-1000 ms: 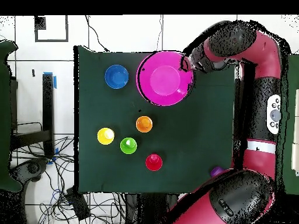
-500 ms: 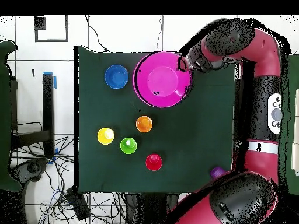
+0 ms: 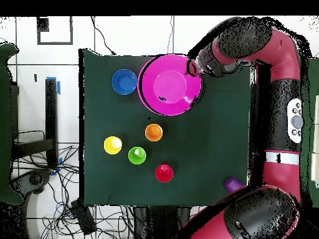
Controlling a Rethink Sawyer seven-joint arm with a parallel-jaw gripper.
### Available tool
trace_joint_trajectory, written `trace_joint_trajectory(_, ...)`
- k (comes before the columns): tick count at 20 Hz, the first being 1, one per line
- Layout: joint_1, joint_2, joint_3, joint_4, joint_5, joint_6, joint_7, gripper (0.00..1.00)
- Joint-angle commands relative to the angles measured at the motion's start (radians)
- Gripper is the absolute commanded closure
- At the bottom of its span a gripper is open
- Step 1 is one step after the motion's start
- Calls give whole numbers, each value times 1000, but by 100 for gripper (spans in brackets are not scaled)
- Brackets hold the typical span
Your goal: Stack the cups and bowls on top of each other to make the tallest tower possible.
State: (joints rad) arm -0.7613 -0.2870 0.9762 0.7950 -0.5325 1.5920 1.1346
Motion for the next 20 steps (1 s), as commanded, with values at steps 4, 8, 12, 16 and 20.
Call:
trace_joint_trajectory(4, 33, -5, -73, 73, 10, 34, -103, 100)
trace_joint_trajectory(8, 39, 0, -71, 68, 4, 27, -109, 100)
trace_joint_trajectory(12, 42, 4, -71, 72, -1, 10, -111, 100)
trace_joint_trajectory(16, 53, 14, -66, 49, -5, 17, -122, 100)
trace_joint_trajectory(20, 50, 13, -65, 51, -3, 13, -124, 100)
